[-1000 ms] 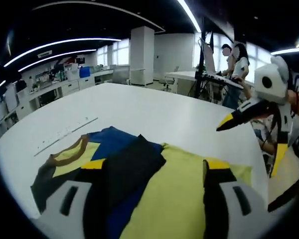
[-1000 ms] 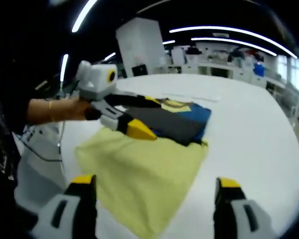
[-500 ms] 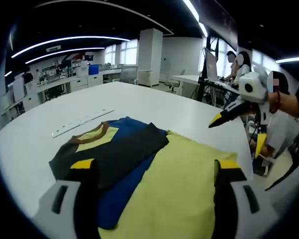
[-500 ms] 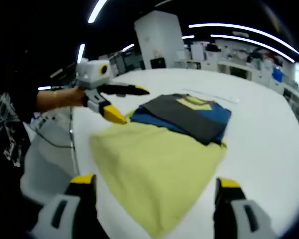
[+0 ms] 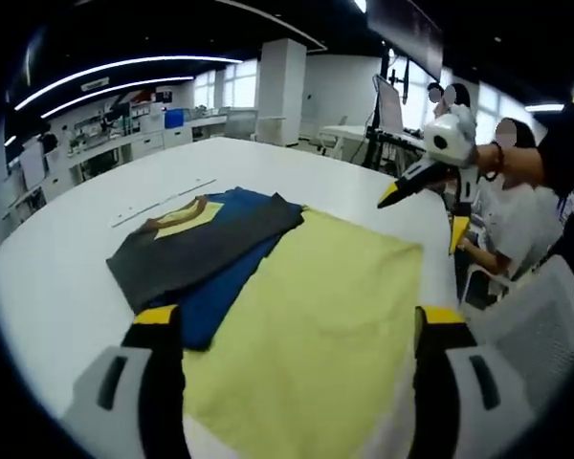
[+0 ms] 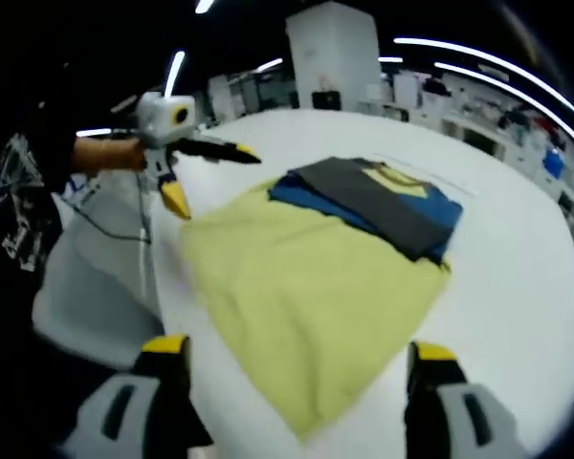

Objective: Fold the garment on the visible template until the final outline fits inside the template.

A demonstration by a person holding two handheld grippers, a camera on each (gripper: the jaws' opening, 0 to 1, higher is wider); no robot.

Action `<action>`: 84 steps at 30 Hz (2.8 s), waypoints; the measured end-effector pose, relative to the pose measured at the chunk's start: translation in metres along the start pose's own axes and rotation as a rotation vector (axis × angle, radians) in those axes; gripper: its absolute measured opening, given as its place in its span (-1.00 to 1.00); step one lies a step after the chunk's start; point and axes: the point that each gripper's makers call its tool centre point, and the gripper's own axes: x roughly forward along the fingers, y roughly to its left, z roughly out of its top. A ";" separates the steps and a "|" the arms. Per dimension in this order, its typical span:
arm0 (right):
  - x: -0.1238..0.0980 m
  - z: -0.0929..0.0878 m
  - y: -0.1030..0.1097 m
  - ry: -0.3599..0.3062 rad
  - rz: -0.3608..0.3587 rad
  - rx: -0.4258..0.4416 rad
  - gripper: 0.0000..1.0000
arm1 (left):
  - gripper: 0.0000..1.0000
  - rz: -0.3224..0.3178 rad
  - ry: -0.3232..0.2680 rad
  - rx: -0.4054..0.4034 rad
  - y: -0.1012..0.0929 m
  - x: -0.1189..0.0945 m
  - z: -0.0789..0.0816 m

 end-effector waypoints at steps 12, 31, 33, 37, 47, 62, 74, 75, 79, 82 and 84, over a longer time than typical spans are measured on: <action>0.002 -0.021 0.002 0.035 -0.064 -0.094 0.44 | 0.60 0.019 0.068 -0.027 0.003 -0.033 -0.049; 0.007 -0.050 0.002 0.127 -0.065 -0.208 -0.19 | 0.05 0.035 0.175 0.071 -0.020 -0.042 -0.098; 0.007 -0.052 0.002 0.135 -0.066 -0.219 -0.23 | 0.00 0.039 0.183 0.081 -0.019 -0.044 -0.100; 0.007 -0.059 -0.001 0.160 -0.073 -0.230 -0.28 | -0.08 0.049 0.211 0.094 -0.011 -0.043 -0.105; 0.007 -0.068 -0.006 0.200 -0.075 -0.259 -0.44 | -0.18 0.024 0.253 0.165 -0.005 -0.043 -0.110; 0.010 -0.064 -0.016 0.154 -0.072 -0.167 -0.93 | -0.95 0.001 0.274 0.194 0.004 -0.039 -0.107; 0.007 -0.064 -0.010 0.181 -0.046 -0.182 -1.00 | -1.00 0.050 0.254 0.157 0.004 -0.048 -0.103; 0.006 -0.064 -0.006 0.182 -0.039 -0.187 -1.00 | -1.00 0.051 0.254 0.157 0.004 -0.049 -0.103; 0.004 -0.065 0.004 0.190 -0.021 -0.189 -1.00 | -1.00 0.061 0.247 0.115 0.002 -0.055 -0.104; 0.001 -0.066 0.012 0.193 -0.010 -0.185 -1.00 | -1.00 0.059 0.250 0.116 0.000 -0.057 -0.106; -0.002 -0.067 0.017 0.188 -0.003 -0.162 -1.00 | -1.00 0.057 0.253 0.112 -0.001 -0.061 -0.108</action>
